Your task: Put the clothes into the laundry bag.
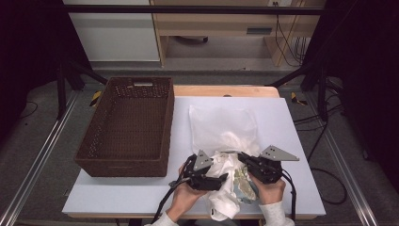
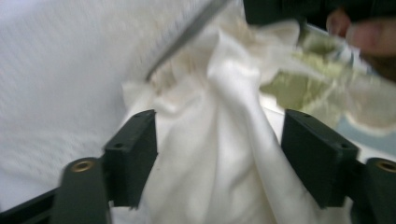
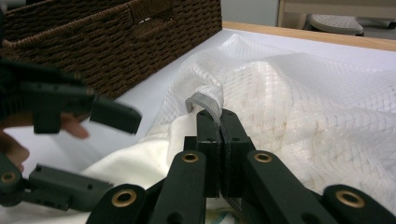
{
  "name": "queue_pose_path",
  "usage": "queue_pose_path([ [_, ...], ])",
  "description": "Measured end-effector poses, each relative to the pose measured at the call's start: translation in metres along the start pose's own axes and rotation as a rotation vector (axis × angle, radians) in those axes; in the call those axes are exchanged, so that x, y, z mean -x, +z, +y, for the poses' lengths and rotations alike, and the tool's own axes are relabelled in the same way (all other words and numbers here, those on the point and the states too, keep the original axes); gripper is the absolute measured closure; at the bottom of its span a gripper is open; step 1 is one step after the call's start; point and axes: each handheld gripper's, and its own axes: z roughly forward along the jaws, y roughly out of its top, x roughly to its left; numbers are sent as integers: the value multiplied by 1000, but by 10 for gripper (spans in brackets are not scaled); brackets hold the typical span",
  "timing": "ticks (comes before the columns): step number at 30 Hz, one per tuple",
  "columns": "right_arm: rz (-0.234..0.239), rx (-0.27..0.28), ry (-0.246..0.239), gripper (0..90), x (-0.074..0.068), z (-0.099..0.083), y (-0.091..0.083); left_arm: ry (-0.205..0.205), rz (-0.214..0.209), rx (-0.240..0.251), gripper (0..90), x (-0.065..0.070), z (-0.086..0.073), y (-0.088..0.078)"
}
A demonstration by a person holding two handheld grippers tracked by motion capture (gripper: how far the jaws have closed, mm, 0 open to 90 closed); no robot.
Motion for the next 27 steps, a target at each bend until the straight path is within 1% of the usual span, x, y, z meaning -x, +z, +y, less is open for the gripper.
queue_pose_path([
  [1, 0, 0, 0, 888, 0, 0, 0, 0, 0, 0, 367, 0, 0, 0],
  [2, 1, 0, 1, 888, 0, 0, 1, -30, -48, -26, 446, -2, -9, 7],
  [3, 2, 0, 0, 888, 0, 0, 1, -50, -60, -38, 540, -2, -12, 13],
  [4, 3, -2, -1, 888, -1, 0, 1, -66, -74, -36, 623, -2, -13, 18],
  [5, 3, -2, -1, 888, -1, 0, 1, -66, -74, -36, 702, -2, -13, 18],
  [6, 4, -4, -5, 888, -2, 0, 2, -57, -68, -29, 752, 1, -11, 24],
  [7, 4, -4, -5, 888, -2, 0, 2, -57, -68, -29, 788, 1, -11, 24],
  [8, 2, -1, -5, 888, -2, 1, 1, -5, -40, -13, 809, 8, -5, 23],
  [9, 2, -1, -5, 888, -2, 1, 1, -5, -40, -13, 816, 8, -5, 23],
  [10, 5, 6, 1, 888, -1, 3, -2, 33, -19, 6, 820, 13, 6, 19],
  [11, 5, 6, 1, 888, -1, 3, -2, 33, -19, 6, 822, 13, 6, 19],
  [12, 8, 14, -2, 888, 0, 5, -4, 51, -12, 15, 822, 15, 18, 18],
  [13, 8, 14, -2, 888, 0, 5, -4, 51, -12, 15, 822, 15, 18, 18],
  [14, 9, 22, -7, 888, -2, 7, -7, 70, -2, -4, 822, 17, 30, 23],
  [16, 7, 27, -15, 888, -2, 9, -9, 90, 9, -38, 822, 19, 39, 34],
  [17, 7, 27, -15, 888, -2, 9, -9, 90, 9, -38, 822, 19, 39, 34],
  [18, 5, 28, -16, 889, -2, 10, -10, 88, 8, -53, 822, 18, 42, 40],
  [19, 3, 28, -15, 889, -2, 10, -10, 73, 8, -63, 822, 17, 46, 51],
  [20, 4, 28, -18, 889, -1, 10, -11, 73, 8, -63, 822, 17, 46, 51],
  [21, 4, 28, -18, 889, -1, 10, -11, 60, 10, -65, 822, 16, 47, 55],
  [22, 4, 26, -13, 889, -1, 9, -11, 55, 34, -61, 821, 14, 49, 64],
  [23, 3, 24, -12, 890, -1, 9, -10, 48, 45, -59, 820, 12, 48, 67],
  [25, 1, 16, -10, 890, 0, 8, -9, 25, 45, -47, 814, 8, 47, 72],
  [27, -2, 10, -10, 890, 1, 7, -8, 21, 44, -39, 794, 7, 46, 71],
])
